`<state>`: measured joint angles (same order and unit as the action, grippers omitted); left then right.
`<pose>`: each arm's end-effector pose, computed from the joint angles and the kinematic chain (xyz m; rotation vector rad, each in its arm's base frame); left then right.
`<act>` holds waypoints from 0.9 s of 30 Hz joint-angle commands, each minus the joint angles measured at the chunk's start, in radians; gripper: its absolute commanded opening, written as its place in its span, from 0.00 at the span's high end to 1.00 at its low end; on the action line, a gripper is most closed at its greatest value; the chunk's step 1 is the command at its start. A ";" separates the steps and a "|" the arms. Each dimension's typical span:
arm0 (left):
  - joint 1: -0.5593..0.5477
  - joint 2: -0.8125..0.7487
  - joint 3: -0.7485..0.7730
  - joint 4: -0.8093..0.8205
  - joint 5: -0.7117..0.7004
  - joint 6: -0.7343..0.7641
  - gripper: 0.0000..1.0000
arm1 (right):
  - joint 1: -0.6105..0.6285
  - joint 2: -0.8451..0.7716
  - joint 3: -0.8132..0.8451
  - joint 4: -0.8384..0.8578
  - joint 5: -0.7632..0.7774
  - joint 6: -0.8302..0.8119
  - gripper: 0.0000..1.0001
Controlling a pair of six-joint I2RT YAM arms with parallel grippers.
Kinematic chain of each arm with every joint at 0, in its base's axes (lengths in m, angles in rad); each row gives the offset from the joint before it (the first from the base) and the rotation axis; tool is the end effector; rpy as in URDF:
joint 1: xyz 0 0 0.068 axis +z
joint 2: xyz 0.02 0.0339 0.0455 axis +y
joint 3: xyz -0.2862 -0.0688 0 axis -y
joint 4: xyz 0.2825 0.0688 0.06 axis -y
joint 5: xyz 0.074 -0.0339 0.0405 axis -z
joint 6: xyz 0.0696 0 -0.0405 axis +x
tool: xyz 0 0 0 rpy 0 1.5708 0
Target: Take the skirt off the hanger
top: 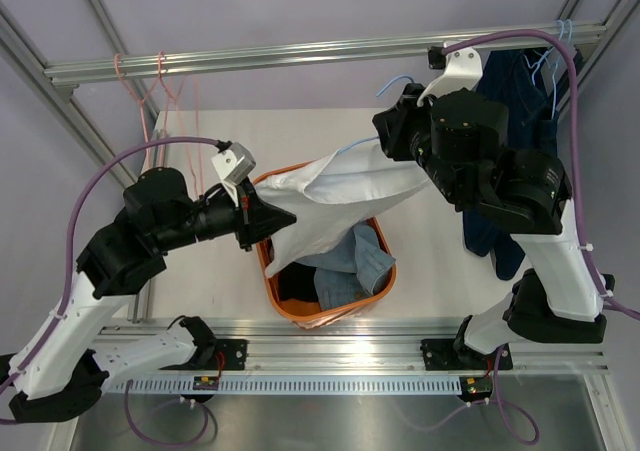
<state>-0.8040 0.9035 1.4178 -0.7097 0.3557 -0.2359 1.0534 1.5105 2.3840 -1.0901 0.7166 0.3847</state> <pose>0.1185 -0.1579 0.5025 0.7850 1.7087 -1.0494 0.1692 0.2048 0.6271 -0.0735 1.7501 0.4155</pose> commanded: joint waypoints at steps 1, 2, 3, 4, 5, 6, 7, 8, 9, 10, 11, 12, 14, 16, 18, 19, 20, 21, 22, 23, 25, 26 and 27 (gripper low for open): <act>-0.001 -0.011 0.047 0.026 -0.073 -0.003 1.00 | -0.004 -0.022 0.015 0.044 0.000 0.002 1.00; -0.003 -0.015 0.044 0.032 -0.093 -0.006 1.00 | -0.006 -0.024 0.012 0.042 0.000 0.002 1.00; -0.004 -0.021 0.040 0.041 -0.103 -0.009 1.00 | -0.004 -0.026 0.007 0.041 0.000 0.002 1.00; -0.004 -0.044 0.029 0.070 -0.138 -0.020 1.00 | -0.006 -0.029 0.004 0.039 0.003 0.005 1.00; -0.004 -0.057 0.017 0.085 -0.156 -0.025 1.00 | -0.004 -0.030 0.001 0.039 0.006 0.005 1.00; -0.003 -0.073 -0.014 0.120 -0.171 -0.031 1.00 | -0.004 -0.033 -0.005 0.038 0.012 0.008 1.00; -0.004 -0.089 -0.028 0.139 -0.185 -0.037 1.00 | -0.006 -0.039 -0.006 0.038 0.023 0.008 1.00; -0.004 -0.124 -0.043 0.156 -0.210 -0.037 1.00 | -0.006 -0.042 -0.006 0.035 0.029 0.009 1.00; -0.004 -0.139 -0.066 0.170 -0.222 -0.039 1.00 | -0.004 -0.044 -0.006 0.027 0.038 0.011 1.00; -0.003 -0.155 -0.075 0.179 -0.244 -0.043 1.00 | -0.006 -0.052 -0.011 0.024 0.055 0.010 1.00; -0.004 -0.178 -0.079 0.179 -0.276 -0.042 1.00 | -0.006 -0.056 -0.016 0.024 0.066 0.006 1.00; -0.003 -0.187 -0.077 0.173 -0.290 -0.036 1.00 | -0.007 -0.059 -0.028 0.022 0.078 -0.006 1.00; -0.003 -0.216 -0.080 0.161 -0.336 -0.029 1.00 | -0.007 -0.076 -0.045 0.015 0.127 -0.015 1.00; -0.004 -0.239 -0.088 0.162 -0.389 -0.034 1.00 | -0.021 -0.108 -0.084 0.019 0.158 -0.023 1.00; -0.004 -0.285 -0.109 0.165 -0.478 -0.045 1.00 | -0.036 -0.134 -0.123 0.021 0.170 -0.023 1.00; -0.004 -0.299 -0.118 0.176 -0.501 -0.049 1.00 | -0.050 -0.157 -0.138 0.021 0.188 -0.024 1.00; -0.003 -0.310 -0.129 0.176 -0.556 -0.054 1.00 | -0.061 -0.170 -0.150 0.018 0.193 -0.026 1.00; -0.003 -0.321 -0.134 0.174 -0.578 -0.060 1.00 | -0.070 -0.179 -0.172 0.015 0.205 -0.027 1.00; -0.003 -0.331 -0.137 0.164 -0.616 -0.068 1.00 | -0.090 -0.200 -0.181 0.009 0.216 -0.029 1.00; -0.003 -0.337 -0.141 0.161 -0.641 -0.072 1.00 | -0.101 -0.211 -0.190 0.009 0.216 -0.030 1.00; -0.003 -0.362 -0.152 0.154 -0.690 -0.098 1.00 | -0.118 -0.248 -0.224 0.016 0.228 -0.036 1.00; -0.003 -0.367 -0.157 0.145 -0.737 -0.106 1.00 | -0.131 -0.260 -0.239 0.024 0.231 -0.043 1.00; -0.003 -0.371 -0.157 0.139 -0.756 -0.112 1.00 | -0.136 -0.272 -0.262 0.029 0.237 -0.047 1.00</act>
<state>-0.8177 0.6174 1.2411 -0.6052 -0.1387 -0.3088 0.9939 1.3563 2.1410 -1.0019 0.7147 0.4503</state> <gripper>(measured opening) 0.023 0.201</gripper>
